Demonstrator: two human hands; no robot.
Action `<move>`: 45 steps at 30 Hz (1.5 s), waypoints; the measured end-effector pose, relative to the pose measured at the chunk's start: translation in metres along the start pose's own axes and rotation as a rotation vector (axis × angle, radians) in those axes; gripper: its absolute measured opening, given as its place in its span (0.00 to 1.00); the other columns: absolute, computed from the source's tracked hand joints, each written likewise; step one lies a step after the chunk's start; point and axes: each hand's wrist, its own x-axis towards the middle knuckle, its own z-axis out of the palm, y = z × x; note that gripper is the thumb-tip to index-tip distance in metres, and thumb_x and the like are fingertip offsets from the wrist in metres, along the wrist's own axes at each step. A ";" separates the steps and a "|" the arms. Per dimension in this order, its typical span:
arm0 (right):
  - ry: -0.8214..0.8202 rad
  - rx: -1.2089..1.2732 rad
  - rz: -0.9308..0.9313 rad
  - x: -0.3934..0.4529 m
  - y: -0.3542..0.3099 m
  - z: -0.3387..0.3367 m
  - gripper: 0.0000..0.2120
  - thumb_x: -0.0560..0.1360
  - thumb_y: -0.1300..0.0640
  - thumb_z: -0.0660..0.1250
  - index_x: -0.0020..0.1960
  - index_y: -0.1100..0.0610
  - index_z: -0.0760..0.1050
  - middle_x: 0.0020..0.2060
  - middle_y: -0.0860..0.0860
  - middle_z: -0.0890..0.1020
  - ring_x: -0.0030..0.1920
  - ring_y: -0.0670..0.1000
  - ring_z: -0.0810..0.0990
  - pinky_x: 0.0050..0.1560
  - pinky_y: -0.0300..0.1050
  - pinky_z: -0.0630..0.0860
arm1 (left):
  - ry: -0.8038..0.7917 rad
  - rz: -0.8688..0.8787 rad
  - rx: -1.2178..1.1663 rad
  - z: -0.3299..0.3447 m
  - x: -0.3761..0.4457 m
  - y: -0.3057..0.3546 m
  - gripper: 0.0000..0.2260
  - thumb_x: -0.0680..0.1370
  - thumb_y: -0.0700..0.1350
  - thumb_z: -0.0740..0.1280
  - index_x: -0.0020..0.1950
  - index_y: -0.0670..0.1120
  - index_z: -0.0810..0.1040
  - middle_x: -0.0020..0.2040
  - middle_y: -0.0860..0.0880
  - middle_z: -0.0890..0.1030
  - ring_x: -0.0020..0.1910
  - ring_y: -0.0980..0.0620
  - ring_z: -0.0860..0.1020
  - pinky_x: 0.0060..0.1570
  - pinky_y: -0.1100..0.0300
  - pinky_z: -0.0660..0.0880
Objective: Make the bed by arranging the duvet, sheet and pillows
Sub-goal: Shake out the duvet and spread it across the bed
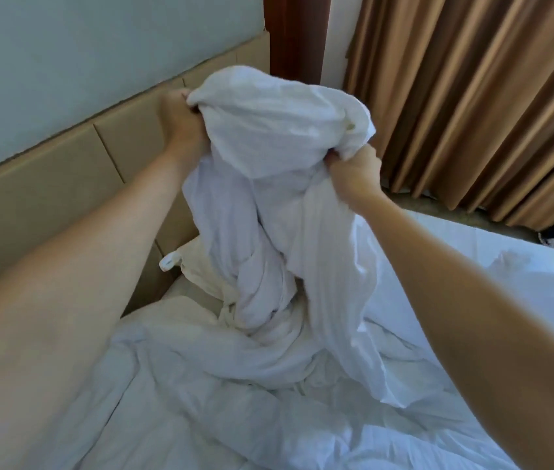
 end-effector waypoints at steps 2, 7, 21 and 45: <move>-0.013 -0.061 -0.061 0.009 -0.004 0.013 0.19 0.75 0.49 0.64 0.63 0.54 0.75 0.53 0.53 0.79 0.50 0.51 0.74 0.48 0.43 0.70 | 0.073 0.112 -0.018 -0.001 0.023 0.022 0.09 0.67 0.41 0.58 0.30 0.53 0.64 0.36 0.51 0.65 0.38 0.63 0.64 0.32 0.60 0.60; -0.108 -0.178 -0.032 0.044 0.005 0.027 0.24 0.74 0.48 0.63 0.70 0.50 0.68 0.54 0.52 0.77 0.51 0.55 0.74 0.48 0.48 0.70 | -0.160 -0.003 0.196 0.013 0.019 -0.035 0.12 0.69 0.42 0.63 0.27 0.48 0.66 0.27 0.51 0.68 0.39 0.59 0.69 0.32 0.56 0.64; -0.411 -0.392 0.348 0.137 0.011 0.080 0.15 0.79 0.55 0.64 0.65 0.59 0.74 0.46 0.56 0.81 0.35 0.55 0.82 0.34 0.46 0.81 | -0.285 -0.528 0.107 0.066 0.108 -0.076 0.08 0.79 0.31 0.61 0.54 0.37 0.78 0.53 0.43 0.78 0.54 0.44 0.79 0.44 0.56 0.79; -0.844 -0.464 0.366 0.115 0.121 0.169 0.14 0.82 0.58 0.61 0.65 0.62 0.73 0.62 0.56 0.79 0.56 0.54 0.81 0.55 0.52 0.81 | -0.902 -0.702 0.599 0.090 -0.035 -0.244 0.39 0.78 0.60 0.66 0.80 0.43 0.54 0.78 0.44 0.60 0.75 0.43 0.63 0.69 0.54 0.64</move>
